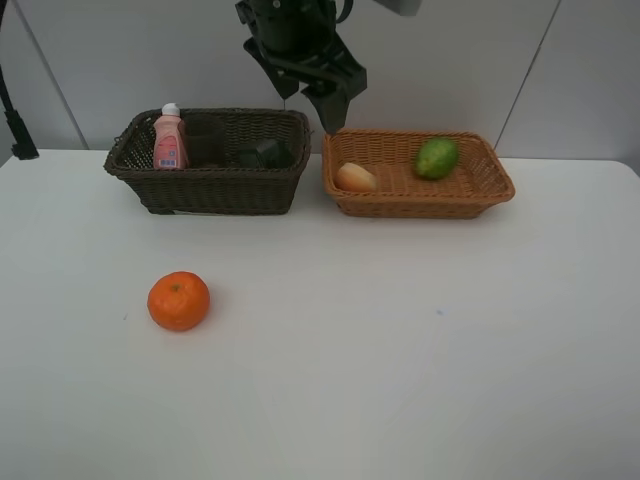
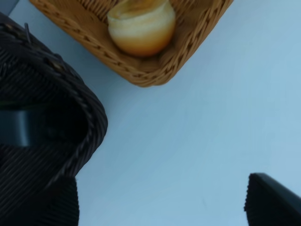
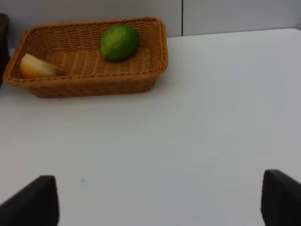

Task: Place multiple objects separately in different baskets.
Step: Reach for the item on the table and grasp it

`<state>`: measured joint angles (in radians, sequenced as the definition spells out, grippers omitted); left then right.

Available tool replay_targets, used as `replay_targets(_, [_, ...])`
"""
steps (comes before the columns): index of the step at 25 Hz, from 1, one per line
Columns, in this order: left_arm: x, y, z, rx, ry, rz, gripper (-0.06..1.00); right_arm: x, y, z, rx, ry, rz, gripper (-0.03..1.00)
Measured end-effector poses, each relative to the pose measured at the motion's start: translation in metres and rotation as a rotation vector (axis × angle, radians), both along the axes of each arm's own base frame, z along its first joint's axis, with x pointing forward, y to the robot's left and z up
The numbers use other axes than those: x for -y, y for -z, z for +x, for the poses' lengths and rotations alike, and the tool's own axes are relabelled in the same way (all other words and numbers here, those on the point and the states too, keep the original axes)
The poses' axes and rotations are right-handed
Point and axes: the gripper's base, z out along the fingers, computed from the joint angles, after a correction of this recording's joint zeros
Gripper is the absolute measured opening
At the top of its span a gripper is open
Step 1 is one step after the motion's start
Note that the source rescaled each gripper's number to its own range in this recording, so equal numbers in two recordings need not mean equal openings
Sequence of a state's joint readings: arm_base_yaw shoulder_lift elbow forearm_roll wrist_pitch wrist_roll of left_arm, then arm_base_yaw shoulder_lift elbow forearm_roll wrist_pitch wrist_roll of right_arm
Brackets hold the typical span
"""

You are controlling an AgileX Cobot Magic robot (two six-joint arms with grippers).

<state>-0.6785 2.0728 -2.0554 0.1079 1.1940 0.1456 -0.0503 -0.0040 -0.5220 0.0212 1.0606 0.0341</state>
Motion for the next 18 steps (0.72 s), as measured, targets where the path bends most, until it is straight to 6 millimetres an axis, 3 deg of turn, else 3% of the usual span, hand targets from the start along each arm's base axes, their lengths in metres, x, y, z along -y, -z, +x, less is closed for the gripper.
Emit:
replay_targets(3, [-0.007,-0.006,-0.009,-0.005,-0.002,0.002,0.92,0.0,0.0,0.0,0.0,0.0,0.0,1.0])
replay_targets(12, [-0.046,0.002,-0.048,-0.106,-0.067,0.062,0.92,0.0,0.0,0.0,0.0,0.0,0.0,1.0])
replay_targets(18, [-0.091,0.017,-0.076,-0.169,-0.173,0.077,0.92,0.0,0.0,0.0,0.0,0.0,0.0,1.0])
